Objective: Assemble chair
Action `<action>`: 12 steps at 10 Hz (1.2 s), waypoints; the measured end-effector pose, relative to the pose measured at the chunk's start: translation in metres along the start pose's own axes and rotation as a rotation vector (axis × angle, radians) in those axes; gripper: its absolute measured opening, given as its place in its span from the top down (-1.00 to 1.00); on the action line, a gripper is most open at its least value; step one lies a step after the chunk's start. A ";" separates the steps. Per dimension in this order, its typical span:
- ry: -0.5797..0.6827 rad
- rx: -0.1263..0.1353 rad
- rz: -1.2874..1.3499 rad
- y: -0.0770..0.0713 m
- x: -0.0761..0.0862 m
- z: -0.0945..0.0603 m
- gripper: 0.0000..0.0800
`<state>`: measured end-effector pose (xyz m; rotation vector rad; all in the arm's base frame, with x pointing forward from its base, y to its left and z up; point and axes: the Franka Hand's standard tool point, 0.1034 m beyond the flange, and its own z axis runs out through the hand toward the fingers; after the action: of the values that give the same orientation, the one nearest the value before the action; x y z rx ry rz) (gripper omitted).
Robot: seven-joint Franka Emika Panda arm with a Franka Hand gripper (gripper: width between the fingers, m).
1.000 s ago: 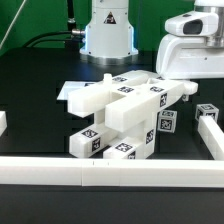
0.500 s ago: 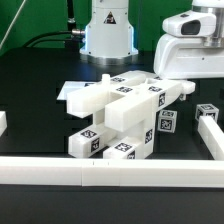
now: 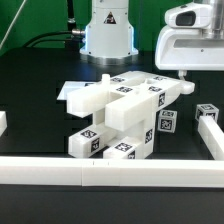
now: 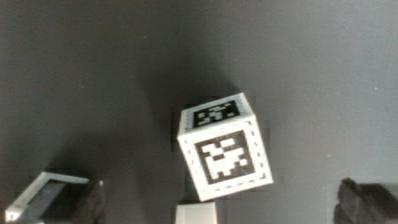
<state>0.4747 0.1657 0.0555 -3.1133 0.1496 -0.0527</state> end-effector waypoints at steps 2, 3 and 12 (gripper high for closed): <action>-0.001 -0.001 0.000 0.000 0.000 0.001 -0.62; -0.001 -0.001 -0.015 0.000 -0.001 0.001 -0.62; -0.001 -0.004 -0.172 -0.010 -0.006 0.000 -0.62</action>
Offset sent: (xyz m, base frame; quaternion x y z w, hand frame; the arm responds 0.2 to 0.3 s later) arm 0.0000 0.0000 0.0000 0.0000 0.0000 -0.0650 0.9979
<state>0.4700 0.1763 0.0555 -3.1219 -0.1188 -0.0534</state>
